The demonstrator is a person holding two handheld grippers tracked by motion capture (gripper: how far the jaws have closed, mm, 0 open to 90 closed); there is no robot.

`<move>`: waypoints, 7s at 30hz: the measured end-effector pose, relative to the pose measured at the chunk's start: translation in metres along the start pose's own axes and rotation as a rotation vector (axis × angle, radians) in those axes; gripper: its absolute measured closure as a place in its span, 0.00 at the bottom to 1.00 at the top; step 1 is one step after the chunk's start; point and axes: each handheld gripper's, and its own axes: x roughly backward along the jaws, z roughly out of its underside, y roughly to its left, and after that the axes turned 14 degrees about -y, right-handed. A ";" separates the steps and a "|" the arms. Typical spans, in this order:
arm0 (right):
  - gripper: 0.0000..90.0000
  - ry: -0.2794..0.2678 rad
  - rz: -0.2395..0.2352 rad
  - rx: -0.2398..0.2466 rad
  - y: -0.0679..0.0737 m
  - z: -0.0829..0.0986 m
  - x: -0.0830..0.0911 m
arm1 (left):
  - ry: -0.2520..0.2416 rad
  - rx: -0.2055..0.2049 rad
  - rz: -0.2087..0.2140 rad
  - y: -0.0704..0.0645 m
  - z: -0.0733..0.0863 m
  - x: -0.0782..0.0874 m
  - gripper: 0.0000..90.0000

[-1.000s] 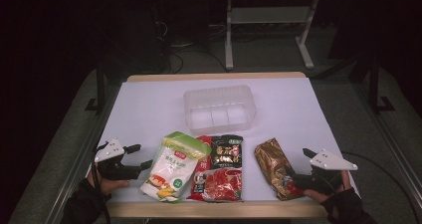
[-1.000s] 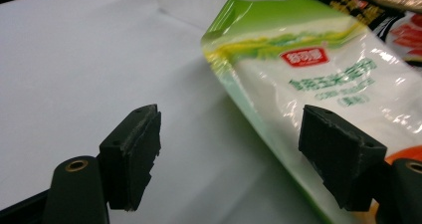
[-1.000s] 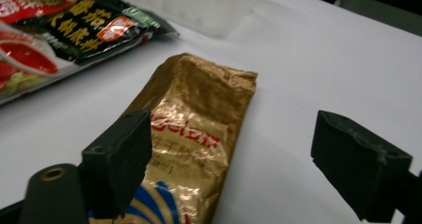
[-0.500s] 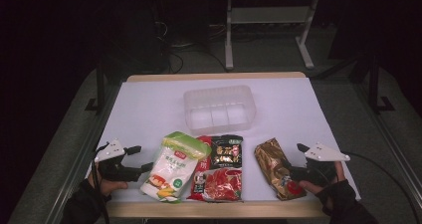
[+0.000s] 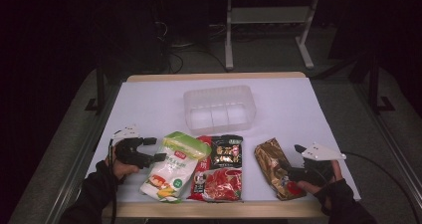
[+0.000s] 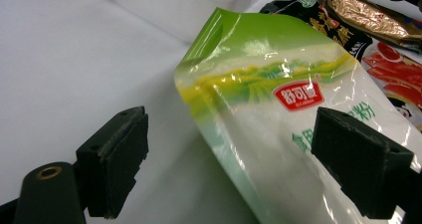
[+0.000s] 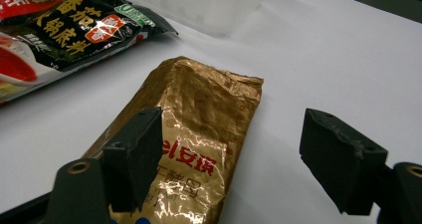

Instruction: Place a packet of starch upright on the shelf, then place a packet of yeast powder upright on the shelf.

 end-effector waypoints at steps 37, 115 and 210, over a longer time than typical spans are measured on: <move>0.27 0.042 -0.057 -0.002 0.003 0.007 -0.002 | 0.167 0.042 0.090 -0.027 -0.004 -0.039 0.56; 0.28 0.019 -0.028 -0.019 -0.003 0.004 -0.001 | -0.378 -0.080 -0.128 -0.073 -0.064 0.047 0.97; 0.28 0.033 -0.033 -0.014 -0.002 0.011 0.006 | -0.495 0.117 -0.462 -0.020 -0.159 -0.154 0.98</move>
